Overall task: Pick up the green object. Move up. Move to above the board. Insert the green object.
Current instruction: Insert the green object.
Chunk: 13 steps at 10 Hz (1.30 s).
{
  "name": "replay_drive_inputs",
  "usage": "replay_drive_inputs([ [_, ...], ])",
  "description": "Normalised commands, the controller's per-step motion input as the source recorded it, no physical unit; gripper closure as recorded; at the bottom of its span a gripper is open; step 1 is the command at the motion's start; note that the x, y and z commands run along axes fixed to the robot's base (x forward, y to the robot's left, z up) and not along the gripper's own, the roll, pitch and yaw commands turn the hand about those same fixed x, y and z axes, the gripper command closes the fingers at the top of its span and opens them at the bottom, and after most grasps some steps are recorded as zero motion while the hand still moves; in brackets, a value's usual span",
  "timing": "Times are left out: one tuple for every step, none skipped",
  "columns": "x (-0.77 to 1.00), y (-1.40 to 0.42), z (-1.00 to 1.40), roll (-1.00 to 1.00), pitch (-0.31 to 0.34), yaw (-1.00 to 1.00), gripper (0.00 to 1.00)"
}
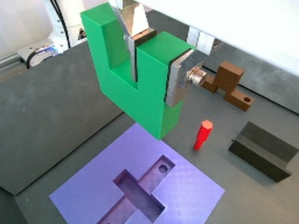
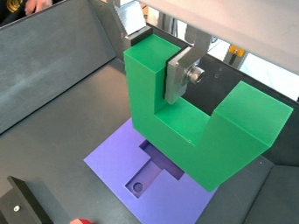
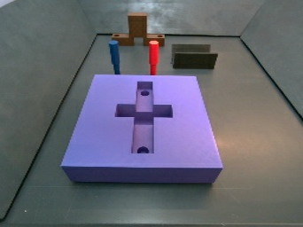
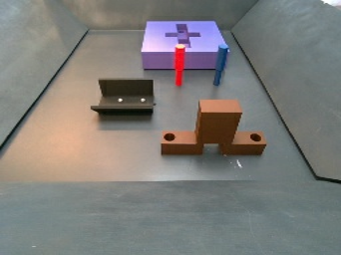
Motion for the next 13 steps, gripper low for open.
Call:
replay_drive_inputs([
  [-0.01, 0.00, 0.00, -0.03, 0.000, 0.00, 1.00],
  [0.00, -0.12, -0.25, -0.07, 0.000, 0.00, 1.00],
  [0.13, -0.21, -0.84, -0.06, 0.003, 0.00, 1.00],
  [0.19, -0.22, -1.00, -0.04, 0.000, 0.00, 1.00],
  [0.21, -0.26, -0.99, 0.00, 0.050, 0.00, 1.00],
  [0.14, -0.23, -0.60, 0.07, 0.000, 0.00, 1.00],
  [0.19, -0.28, -0.50, 0.22, -0.043, 0.05, 1.00],
  [0.23, -0.28, -0.51, 0.35, -0.071, 0.04, 1.00],
  [0.21, -0.22, -0.59, 0.31, -0.077, 0.03, 1.00],
  [0.16, -0.11, -0.64, 0.27, -0.097, 0.10, 1.00],
  [0.11, -0.03, -0.59, 0.07, -0.064, 0.07, 1.00],
  [0.16, -0.09, -0.54, 0.00, -0.026, 0.00, 1.00],
  [0.26, -0.10, -0.48, -0.06, 0.000, 0.00, 1.00],
])
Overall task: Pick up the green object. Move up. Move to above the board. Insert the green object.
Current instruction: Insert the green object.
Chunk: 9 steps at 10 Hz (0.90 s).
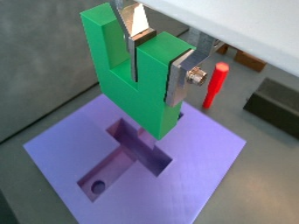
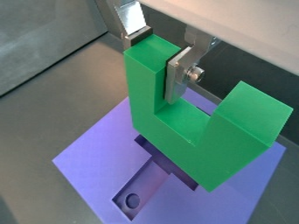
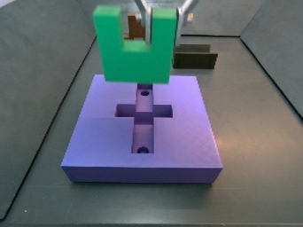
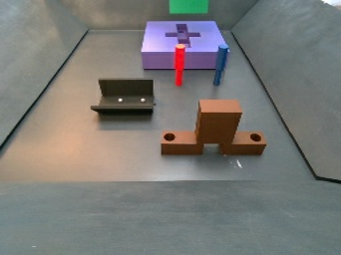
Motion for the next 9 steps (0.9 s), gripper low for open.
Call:
replay_drive_inputs([
  [0.32, -0.17, -0.35, -0.18, 0.000, 0.06, 1.00],
  [0.35, -0.15, -0.37, -0.14, 0.000, 0.05, 1.00],
  [0.33, -0.04, -0.36, 0.00, 0.000, 0.03, 1.00],
  [0.36, -0.03, -0.38, 0.00, 0.000, 0.04, 1.00],
  [0.35, 0.00, -0.41, 0.00, 0.000, 0.06, 1.00],
  [0.24, -0.04, -0.36, 0.00, 0.000, 0.02, 1.00],
  [0.14, -0.03, -0.33, 0.00, -0.007, 0.00, 1.00],
  [0.00, 0.00, -0.28, 0.03, -0.033, 0.00, 1.00],
  [-0.29, 0.07, -0.04, 0.04, -0.087, -0.05, 1.00],
])
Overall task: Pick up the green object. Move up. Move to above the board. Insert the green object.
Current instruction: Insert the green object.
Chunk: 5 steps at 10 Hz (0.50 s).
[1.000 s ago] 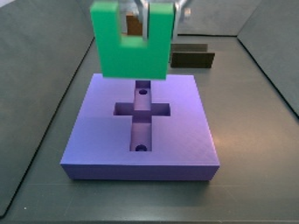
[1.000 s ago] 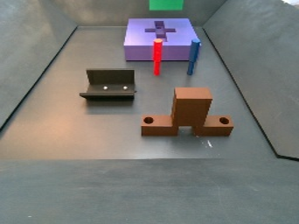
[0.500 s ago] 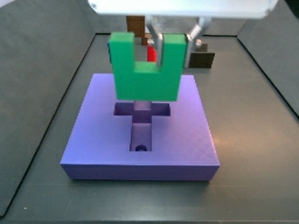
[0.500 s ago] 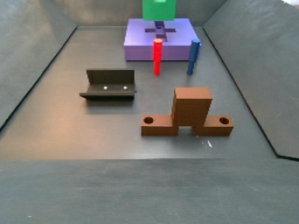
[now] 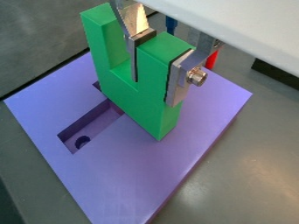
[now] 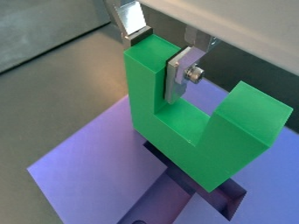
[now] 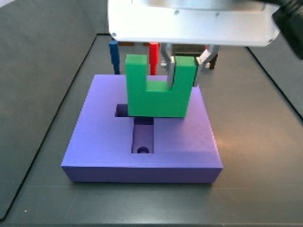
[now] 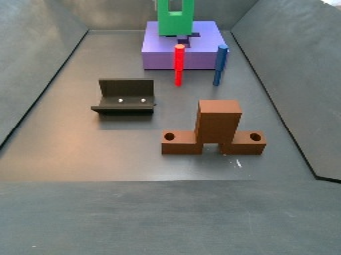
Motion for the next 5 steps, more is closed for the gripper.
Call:
replay_drive_inputs([
  [-0.41, 0.05, 0.00, 0.11, -0.103, -0.12, 1.00],
  [-0.48, 0.05, 0.01, 0.15, -0.097, -0.17, 1.00],
  [-0.33, 0.00, 0.00, 0.06, -0.076, -0.15, 1.00],
  [0.00, -0.06, -0.22, 0.10, -0.090, 0.02, 1.00],
  [0.09, -0.03, -0.32, 0.15, -0.099, 0.11, 1.00],
])
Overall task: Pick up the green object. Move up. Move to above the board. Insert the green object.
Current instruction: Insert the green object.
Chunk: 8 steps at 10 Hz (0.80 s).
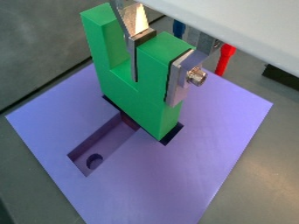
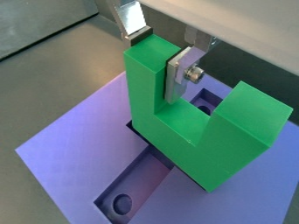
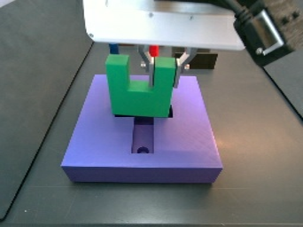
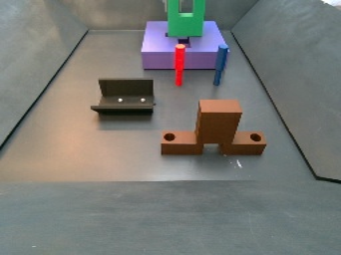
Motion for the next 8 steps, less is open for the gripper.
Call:
replay_drive_inputs([
  [0.06, 0.00, -0.35, 0.23, -0.113, 0.16, 1.00],
  [0.08, 0.00, -0.35, 0.30, -0.123, 0.19, 1.00],
  [0.11, -0.01, -0.28, 0.37, -0.131, 0.20, 1.00],
  [0.29, -0.22, -0.22, 0.38, -0.080, 0.13, 1.00],
  [0.38, -0.26, -0.27, 0.33, -0.004, 0.00, 1.00],
  [0.26, -0.21, -0.30, 0.29, 0.000, 0.00, 1.00],
  [0.03, -0.06, -0.32, 0.18, 0.000, -0.16, 1.00],
  [0.00, 0.00, -0.61, 0.00, 0.000, -0.25, 1.00],
])
